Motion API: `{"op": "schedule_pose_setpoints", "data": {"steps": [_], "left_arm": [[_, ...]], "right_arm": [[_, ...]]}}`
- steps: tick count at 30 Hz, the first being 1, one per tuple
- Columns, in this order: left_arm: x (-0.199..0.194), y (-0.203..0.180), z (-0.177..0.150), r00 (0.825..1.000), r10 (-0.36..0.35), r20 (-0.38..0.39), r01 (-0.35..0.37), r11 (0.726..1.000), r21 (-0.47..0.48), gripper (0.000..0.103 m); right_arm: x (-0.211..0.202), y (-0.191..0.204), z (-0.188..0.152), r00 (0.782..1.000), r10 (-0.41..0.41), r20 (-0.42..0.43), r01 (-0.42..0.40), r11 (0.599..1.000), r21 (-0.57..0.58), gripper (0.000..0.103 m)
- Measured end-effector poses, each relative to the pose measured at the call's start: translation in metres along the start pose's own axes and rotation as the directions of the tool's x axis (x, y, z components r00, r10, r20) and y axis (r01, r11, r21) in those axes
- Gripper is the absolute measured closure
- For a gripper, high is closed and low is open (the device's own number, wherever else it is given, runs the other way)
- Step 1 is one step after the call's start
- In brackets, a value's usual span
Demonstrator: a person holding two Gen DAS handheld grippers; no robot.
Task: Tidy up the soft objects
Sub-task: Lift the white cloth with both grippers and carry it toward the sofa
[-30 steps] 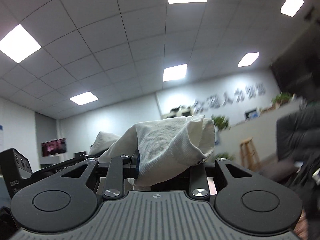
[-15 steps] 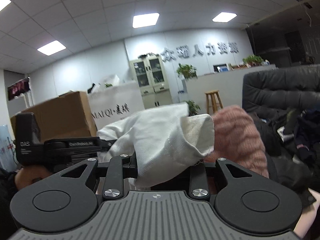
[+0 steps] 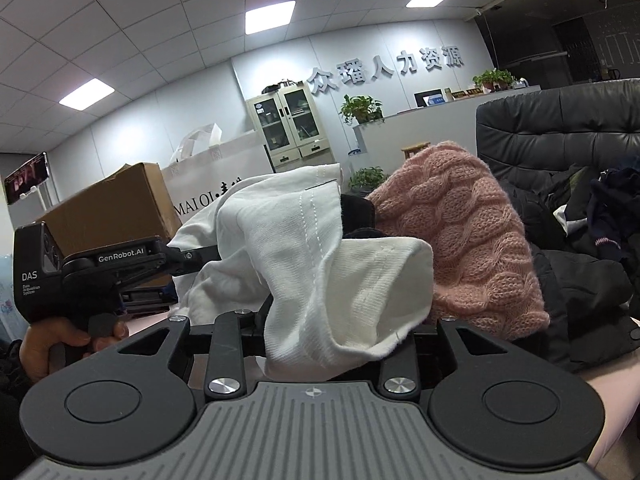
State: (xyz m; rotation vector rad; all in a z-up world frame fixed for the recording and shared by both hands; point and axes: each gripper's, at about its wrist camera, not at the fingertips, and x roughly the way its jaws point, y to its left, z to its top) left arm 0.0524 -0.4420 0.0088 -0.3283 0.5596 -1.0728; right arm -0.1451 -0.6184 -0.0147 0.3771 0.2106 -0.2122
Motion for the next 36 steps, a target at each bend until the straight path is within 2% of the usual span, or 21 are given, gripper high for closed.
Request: {"op": "schedule_pose_setpoints", "data": {"steps": [2, 4, 6, 11, 14, 16, 17, 18, 20, 22, 24, 25, 28, 30, 32, 33, 34, 36], "left_arm": [[-0.004, 0.000, 0.001, 1.000, -0.009, 0.014, 0.010, 1.000, -0.010, 0.063], [-0.010, -0.008, 0.008, 0.998, -0.023, 0.057, 0.022, 0.999, 0.031, 0.077], [-0.011, -0.015, 0.018, 0.997, -0.017, 0.080, 0.012, 0.998, 0.055, 0.080], [-0.009, -0.026, 0.055, 0.988, -0.050, 0.146, 0.044, 0.998, 0.044, 0.083], [-0.004, -0.034, 0.078, 0.976, -0.074, 0.206, 0.063, 0.996, 0.056, 0.083], [-0.001, -0.041, 0.095, 0.949, -0.117, 0.292, 0.095, 0.992, 0.089, 0.083], [0.000, -0.044, 0.099, 0.942, -0.125, 0.312, 0.096, 0.990, 0.107, 0.083], [0.004, -0.046, 0.106, 0.944, -0.126, 0.306, 0.096, 0.989, 0.109, 0.083], [0.016, -0.042, 0.115, 0.976, -0.094, 0.194, 0.086, 0.995, 0.050, 0.082], [0.025, -0.037, 0.115, 0.994, -0.036, 0.103, 0.034, 0.999, 0.023, 0.083], [0.026, -0.030, 0.106, 0.997, -0.035, 0.075, 0.033, 0.999, 0.027, 0.083], [0.026, -0.028, 0.103, 0.996, -0.057, 0.071, 0.055, 0.998, 0.017, 0.083], [0.026, -0.040, 0.110, 0.992, -0.048, 0.115, 0.043, 0.998, 0.046, 0.085], [0.025, -0.048, 0.121, 0.983, -0.069, 0.169, 0.060, 0.996, 0.062, 0.086], [0.020, -0.052, 0.134, 0.960, -0.096, 0.264, 0.078, 0.994, 0.076, 0.086], [0.017, -0.054, 0.139, 0.945, -0.118, 0.307, 0.096, 0.992, 0.084, 0.086], [0.011, -0.055, 0.144, 0.921, -0.149, 0.360, 0.126, 0.988, 0.089, 0.086], [0.004, -0.055, 0.147, 0.895, -0.197, 0.401, 0.163, 0.980, 0.117, 0.086]], "right_arm": [[-0.001, -0.003, 0.002, 1.000, 0.026, -0.001, -0.026, 0.999, 0.034, 0.072], [-0.005, 0.000, 0.011, 0.997, 0.070, 0.023, -0.071, 0.997, 0.036, 0.076], [-0.010, 0.010, 0.025, 0.996, 0.069, 0.055, -0.068, 0.998, -0.014, 0.077], [-0.011, 0.015, 0.074, 0.984, 0.113, 0.136, -0.117, 0.993, 0.019, 0.078], [-0.002, 0.011, 0.107, 0.975, 0.109, 0.194, -0.124, 0.990, 0.067, 0.079], [0.004, 0.009, 0.125, 0.965, 0.106, 0.239, -0.126, 0.990, 0.068, 0.079], [0.005, 0.007, 0.132, 0.963, 0.113, 0.246, -0.138, 0.987, 0.085, 0.079], [0.005, 0.005, 0.138, 0.961, 0.122, 0.249, -0.153, 0.982, 0.107, 0.079], [0.007, -0.008, 0.142, 0.966, 0.182, 0.186, -0.223, 0.947, 0.232, 0.079], [0.007, -0.013, 0.136, 0.974, 0.198, 0.112, -0.223, 0.928, 0.299, 0.079], [0.001, -0.006, 0.130, 0.979, 0.179, 0.096, -0.198, 0.949, 0.244, 0.079], [-0.002, -0.002, 0.127, 0.979, 0.178, 0.098, -0.195, 0.959, 0.205, 0.079], [0.002, 0.007, 0.141, 0.979, 0.169, 0.115, -0.187, 0.967, 0.171, 0.079], [0.006, 0.008, 0.157, 0.975, 0.157, 0.155, -0.183, 0.968, 0.171, 0.079], [0.009, 0.007, 0.171, 0.965, 0.145, 0.218, -0.181, 0.971, 0.156, 0.079], [0.010, 0.005, 0.178, 0.955, 0.151, 0.257, -0.196, 0.967, 0.161, 0.079], [0.009, 0.005, 0.182, 0.942, 0.168, 0.289, -0.216, 0.966, 0.142, 0.079], [0.003, 0.006, 0.187, 0.917, 0.205, 0.341, -0.246, 0.966, 0.080, 0.079]]}}
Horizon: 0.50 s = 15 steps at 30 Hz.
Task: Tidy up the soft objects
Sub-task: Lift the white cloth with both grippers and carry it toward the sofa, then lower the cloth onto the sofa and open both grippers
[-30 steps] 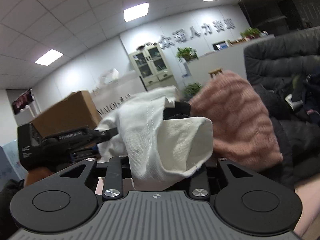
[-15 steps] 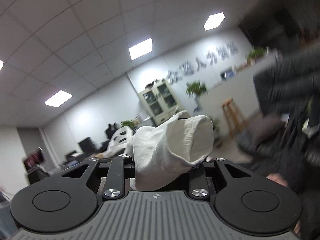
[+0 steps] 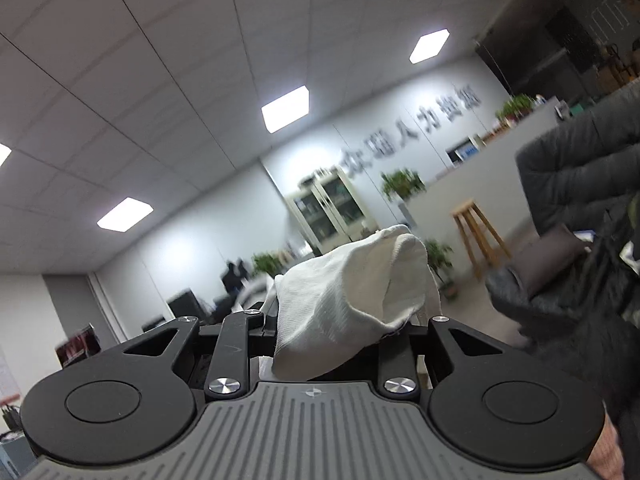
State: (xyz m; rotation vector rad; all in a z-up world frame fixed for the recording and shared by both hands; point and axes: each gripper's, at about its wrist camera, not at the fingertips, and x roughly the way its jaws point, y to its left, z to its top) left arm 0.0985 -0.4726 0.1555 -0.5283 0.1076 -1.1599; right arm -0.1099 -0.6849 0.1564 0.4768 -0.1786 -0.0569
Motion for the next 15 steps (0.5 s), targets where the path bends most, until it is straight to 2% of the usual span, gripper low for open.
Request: {"op": "schedule_pose_setpoints", "data": {"steps": [1, 2, 4, 5, 7, 8, 9, 10, 13, 14, 15], "left_arm": [[-0.002, 0.002, 0.000, 1.000, -0.002, 0.006, 0.002, 1.000, 0.011, 0.086], [-0.003, 0.005, -0.001, 1.000, 0.011, -0.021, -0.011, 1.000, -0.001, 0.086], [-0.002, 0.016, -0.007, 0.987, 0.058, -0.146, -0.069, 0.995, -0.070, 0.086], [-0.002, 0.020, -0.011, 0.974, 0.080, -0.213, -0.103, 0.990, -0.095, 0.086], [-0.007, 0.025, -0.026, 0.929, 0.121, -0.349, -0.157, 0.985, -0.077, 0.086], [-0.009, 0.025, -0.031, 0.913, 0.131, -0.387, -0.169, 0.983, -0.066, 0.086], [-0.011, 0.027, -0.040, 0.889, 0.146, -0.434, -0.184, 0.982, -0.047, 0.086], [-0.014, 0.028, -0.050, 0.867, 0.170, -0.468, -0.204, 0.979, -0.022, 0.086], [-0.017, 0.034, -0.070, 0.824, 0.240, -0.513, -0.249, 0.967, 0.052, 0.084], [-0.019, 0.035, -0.075, 0.814, 0.256, -0.522, -0.258, 0.964, 0.070, 0.081], [-0.020, 0.037, -0.079, 0.802, 0.271, -0.532, -0.264, 0.960, 0.091, 0.069]], "right_arm": [[-0.004, 0.001, 0.001, 1.000, 0.015, 0.011, -0.014, 1.000, -0.026, 0.079], [-0.007, 0.000, 0.001, 1.000, 0.014, -0.004, -0.014, 1.000, -0.015, 0.079], [-0.013, -0.008, -0.005, 0.996, 0.003, -0.091, 0.003, 0.998, 0.070, 0.079], [-0.015, -0.010, -0.009, 0.992, -0.005, -0.122, 0.016, 0.996, 0.091, 0.079], [-0.027, -0.012, -0.030, 0.974, -0.071, -0.213, 0.092, 0.992, 0.089, 0.079], [-0.033, -0.012, -0.040, 0.966, -0.080, -0.245, 0.106, 0.990, 0.094, 0.079], [-0.038, -0.012, -0.050, 0.959, -0.081, -0.272, 0.113, 0.988, 0.101, 0.079], [-0.043, -0.012, -0.060, 0.951, -0.082, -0.299, 0.119, 0.987, 0.108, 0.079], [-0.055, -0.009, -0.081, 0.933, -0.096, -0.347, 0.142, 0.984, 0.110, 0.079], [-0.057, -0.008, -0.087, 0.927, -0.104, -0.359, 0.150, 0.984, 0.102, 0.079], [-0.059, -0.007, -0.093, 0.921, -0.113, -0.372, 0.158, 0.983, 0.091, 0.079]]}}
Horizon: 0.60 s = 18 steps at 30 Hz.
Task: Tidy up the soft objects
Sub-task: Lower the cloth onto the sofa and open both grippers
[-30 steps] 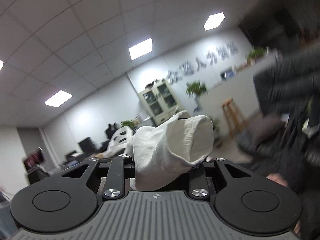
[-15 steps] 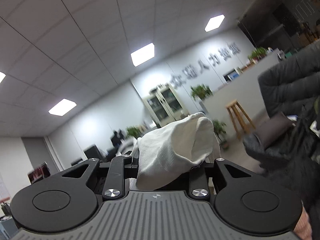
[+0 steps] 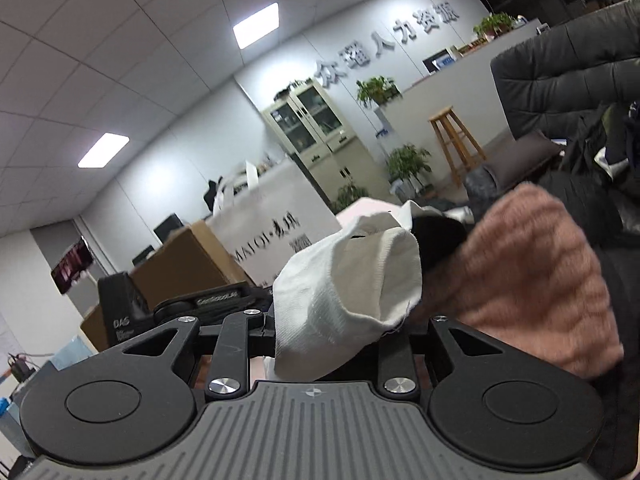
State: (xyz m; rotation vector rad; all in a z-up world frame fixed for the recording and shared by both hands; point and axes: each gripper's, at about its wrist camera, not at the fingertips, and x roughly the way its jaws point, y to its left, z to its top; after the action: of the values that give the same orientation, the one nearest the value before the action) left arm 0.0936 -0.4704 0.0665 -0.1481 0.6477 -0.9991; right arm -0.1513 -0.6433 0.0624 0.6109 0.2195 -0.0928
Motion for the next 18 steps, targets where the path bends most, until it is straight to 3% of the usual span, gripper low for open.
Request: {"op": "schedule_pose_setpoints", "data": {"steps": [1, 3, 6, 8, 12, 14, 18], "left_arm": [[0.001, 0.001, -0.005, 0.999, 0.034, -0.016, -0.034, 0.999, 0.028, 0.053], [-0.002, 0.005, -0.013, 0.996, 0.092, -0.007, -0.091, 0.993, 0.069, 0.040], [-0.008, 0.005, -0.018, 0.994, 0.102, 0.040, -0.105, 0.992, 0.074, 0.021], [-0.009, 0.001, -0.022, 0.993, 0.081, 0.087, -0.089, 0.992, 0.085, 0.021], [0.002, -0.005, -0.033, 0.997, 0.050, 0.050, -0.057, 0.986, 0.158, 0.020], [0.011, -0.005, -0.042, 0.997, 0.067, 0.042, -0.073, 0.981, 0.177, 0.017], [0.028, 0.007, -0.047, 0.998, 0.063, 0.017, -0.064, 0.991, 0.118, 0.008]], "right_arm": [[0.000, 0.000, -0.006, 1.000, -0.011, -0.012, 0.011, 1.000, -0.007, 0.078], [0.002, 0.000, -0.019, 0.998, -0.036, -0.043, 0.036, 0.999, -0.004, 0.078], [0.001, -0.004, -0.033, 0.996, -0.059, -0.064, 0.059, 0.998, -0.004, 0.078], [0.001, -0.002, -0.039, 0.995, -0.074, -0.060, 0.072, 0.997, -0.029, 0.078], [0.007, 0.003, -0.057, 0.991, -0.094, -0.091, 0.087, 0.993, -0.077, 0.077], [0.013, 0.001, -0.061, 0.988, -0.123, -0.091, 0.114, 0.989, -0.093, 0.073], [0.023, -0.009, -0.068, 0.981, -0.168, -0.094, 0.159, 0.983, -0.091, 0.060]]}}
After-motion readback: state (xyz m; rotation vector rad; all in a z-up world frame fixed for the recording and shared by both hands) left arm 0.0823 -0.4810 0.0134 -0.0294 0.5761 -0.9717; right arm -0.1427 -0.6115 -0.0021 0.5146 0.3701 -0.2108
